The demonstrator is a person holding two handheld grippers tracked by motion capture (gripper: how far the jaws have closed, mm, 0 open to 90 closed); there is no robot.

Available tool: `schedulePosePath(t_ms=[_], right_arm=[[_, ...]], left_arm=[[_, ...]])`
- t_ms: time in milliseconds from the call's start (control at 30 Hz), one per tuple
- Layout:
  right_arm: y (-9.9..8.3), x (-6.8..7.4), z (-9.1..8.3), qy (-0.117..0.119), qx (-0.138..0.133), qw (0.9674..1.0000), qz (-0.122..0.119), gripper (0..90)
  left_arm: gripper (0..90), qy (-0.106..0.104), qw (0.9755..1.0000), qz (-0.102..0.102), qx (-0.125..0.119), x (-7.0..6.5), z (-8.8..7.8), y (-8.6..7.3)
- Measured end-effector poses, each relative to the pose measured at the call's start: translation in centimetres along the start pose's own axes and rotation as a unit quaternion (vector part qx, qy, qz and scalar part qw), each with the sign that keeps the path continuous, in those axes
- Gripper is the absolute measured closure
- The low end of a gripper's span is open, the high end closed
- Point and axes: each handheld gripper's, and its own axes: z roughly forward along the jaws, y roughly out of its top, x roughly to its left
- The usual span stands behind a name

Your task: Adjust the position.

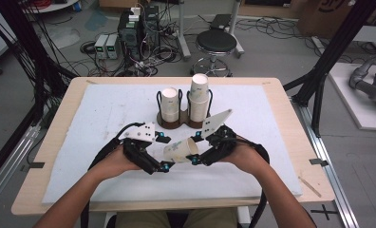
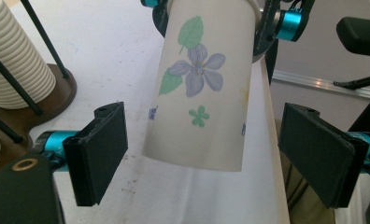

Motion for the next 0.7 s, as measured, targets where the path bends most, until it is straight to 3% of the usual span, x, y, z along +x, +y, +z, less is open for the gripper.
schedulePosePath(t_ms=[167,333,700], right_arm=[[1.3,0.1,0.4,0.002,0.037,0.9991,-0.019,38.5],[2.2,0.2,0.6,0.008,0.055,0.9979,-0.033,38.4],[3.6,0.6,1.5,0.02,0.112,0.9922,-0.052,37.8]], left_arm=[[15.9,-0.005,0.9999,0.004,0.014,-0.1,0.4,0.1],[16.9,-0.009,0.9996,0.008,0.024,-0.1,0.7,0.0],[21.3,-0.018,0.9985,0.011,0.05,-0.1,1.5,-0.1]])
